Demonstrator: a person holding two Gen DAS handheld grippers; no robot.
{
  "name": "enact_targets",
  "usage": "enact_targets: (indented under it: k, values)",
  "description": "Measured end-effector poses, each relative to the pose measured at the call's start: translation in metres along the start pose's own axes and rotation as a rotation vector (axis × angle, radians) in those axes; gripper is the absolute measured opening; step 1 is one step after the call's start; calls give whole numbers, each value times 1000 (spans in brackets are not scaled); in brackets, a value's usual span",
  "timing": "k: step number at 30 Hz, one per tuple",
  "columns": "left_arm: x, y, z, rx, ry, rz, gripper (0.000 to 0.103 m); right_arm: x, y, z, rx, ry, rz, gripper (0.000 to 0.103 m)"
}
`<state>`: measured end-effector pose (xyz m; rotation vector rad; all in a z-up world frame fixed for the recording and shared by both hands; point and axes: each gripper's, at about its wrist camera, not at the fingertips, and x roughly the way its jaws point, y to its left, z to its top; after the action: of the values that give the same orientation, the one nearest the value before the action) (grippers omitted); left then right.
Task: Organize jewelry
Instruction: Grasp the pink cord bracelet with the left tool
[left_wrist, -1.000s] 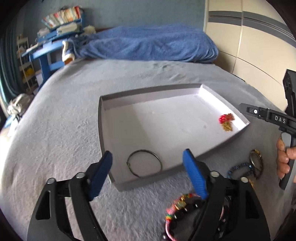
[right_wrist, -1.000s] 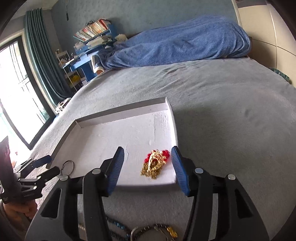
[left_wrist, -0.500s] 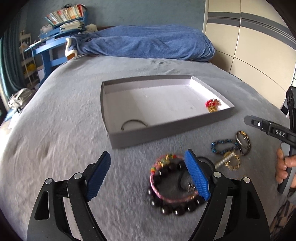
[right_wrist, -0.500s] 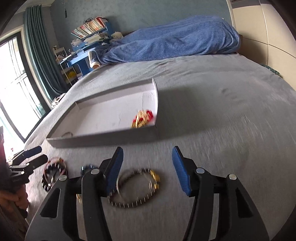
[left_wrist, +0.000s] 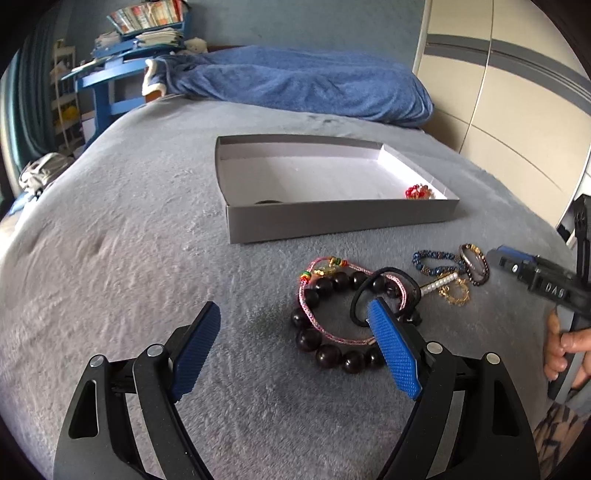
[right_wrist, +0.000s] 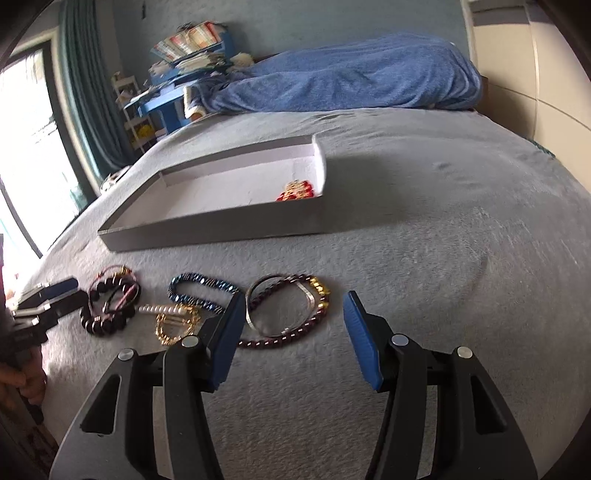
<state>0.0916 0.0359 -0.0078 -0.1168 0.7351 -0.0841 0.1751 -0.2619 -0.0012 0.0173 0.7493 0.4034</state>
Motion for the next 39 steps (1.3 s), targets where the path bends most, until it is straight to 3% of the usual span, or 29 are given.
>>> enact_targets:
  k: [5,11,16,21,39]
  values:
    - [1,-2,-1,13,4,2,83,5,4,-1,-21,26,8,52]
    - [2,-1,0,9,9,-1,83,5,-4,0,30,23,22,34]
    - [6,-1,2,9,28,-4,83,8,8,4,-1,28,57,33]
    - [7,-2,2,18,26,-1,83,28,5,10,30,105,45,33]
    - [8,-3,1,19,30,-4,83,22,14,9,-3,78,42,31]
